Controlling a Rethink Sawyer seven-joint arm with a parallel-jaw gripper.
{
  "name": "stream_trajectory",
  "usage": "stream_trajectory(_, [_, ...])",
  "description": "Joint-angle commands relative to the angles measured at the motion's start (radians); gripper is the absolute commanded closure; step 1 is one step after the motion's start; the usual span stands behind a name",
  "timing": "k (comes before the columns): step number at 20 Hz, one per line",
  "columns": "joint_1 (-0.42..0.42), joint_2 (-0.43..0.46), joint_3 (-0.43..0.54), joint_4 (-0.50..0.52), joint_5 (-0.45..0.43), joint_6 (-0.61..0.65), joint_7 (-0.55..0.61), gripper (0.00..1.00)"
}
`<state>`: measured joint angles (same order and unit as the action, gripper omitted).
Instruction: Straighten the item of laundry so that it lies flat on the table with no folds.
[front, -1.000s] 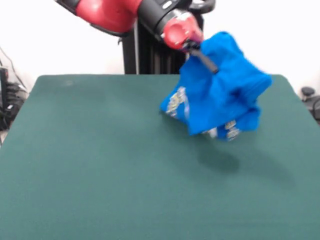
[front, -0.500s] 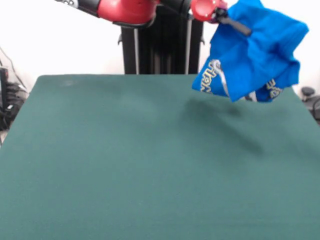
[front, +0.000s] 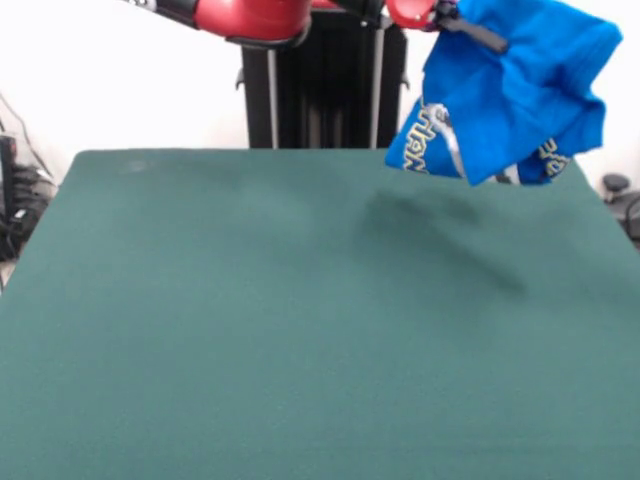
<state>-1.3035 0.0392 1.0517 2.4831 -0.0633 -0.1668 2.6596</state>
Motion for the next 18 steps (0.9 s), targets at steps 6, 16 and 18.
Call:
stream_trajectory(6, [0.0, 0.068, -0.092, -0.175, 0.081, 0.293, 0.026, 0.0])
stream_trajectory(16, [0.319, -0.47, -0.288, -0.265, 0.15, 0.325, 0.138, 0.0])
stream_trajectory(18, [0.451, -0.576, -0.427, -0.314, 0.179, 0.375, 0.146, 0.0])
